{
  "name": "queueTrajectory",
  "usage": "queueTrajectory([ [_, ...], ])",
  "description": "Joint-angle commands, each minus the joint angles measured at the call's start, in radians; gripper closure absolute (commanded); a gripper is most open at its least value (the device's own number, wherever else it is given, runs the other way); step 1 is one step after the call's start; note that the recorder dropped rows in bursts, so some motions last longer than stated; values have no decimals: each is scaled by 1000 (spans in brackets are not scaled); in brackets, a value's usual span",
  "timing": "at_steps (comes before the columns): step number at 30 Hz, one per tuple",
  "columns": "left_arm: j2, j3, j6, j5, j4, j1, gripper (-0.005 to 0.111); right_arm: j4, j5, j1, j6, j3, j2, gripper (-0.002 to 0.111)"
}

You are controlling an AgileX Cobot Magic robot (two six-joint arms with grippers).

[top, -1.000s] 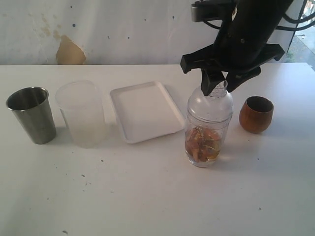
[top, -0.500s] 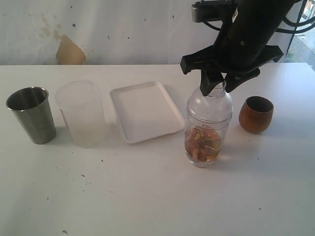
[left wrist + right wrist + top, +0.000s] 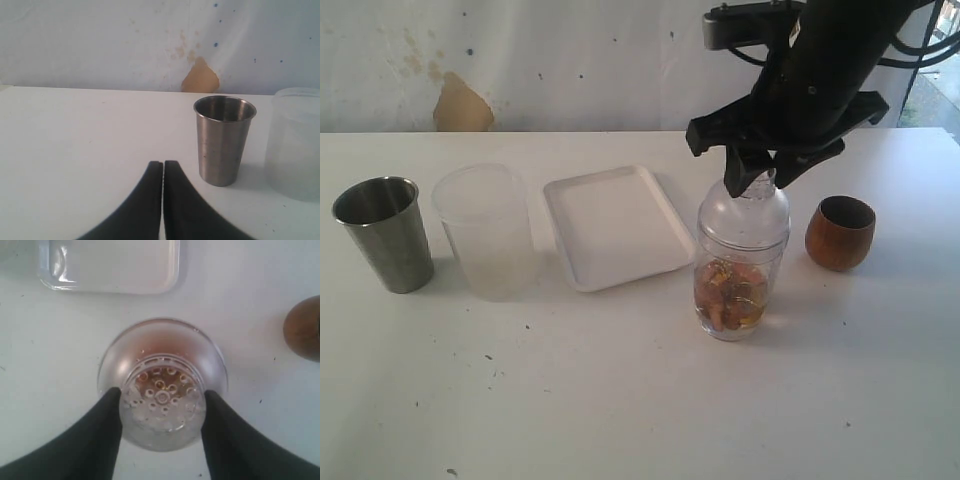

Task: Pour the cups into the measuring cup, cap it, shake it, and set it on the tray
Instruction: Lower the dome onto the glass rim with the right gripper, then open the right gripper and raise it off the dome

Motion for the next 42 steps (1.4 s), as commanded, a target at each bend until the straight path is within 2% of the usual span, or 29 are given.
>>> queueTrajectory([
  [1,-5,7,-3,-12,-2,-7,106,44,37,-2,-24,21,24,85],
  [6,-5,7,-3,-12,-2,-7,106,44,37,-2,-24,21,24,59],
  [10,-5,7,-3,-12,-2,-7,106,44,37,-2,-24,21,22,53],
  [34,-5,7,-3,-12,-2,-7,106,-1,37,-2,-31,-41,-46,51],
  [39,-5,7,-3,-12,-2,-7,106,-144,19,-2,-79,-41,-137,51],
  [42,-5,7,-3,-12,-2,-7,106,-166,-13,-2,-110,-41,-221,51],
])
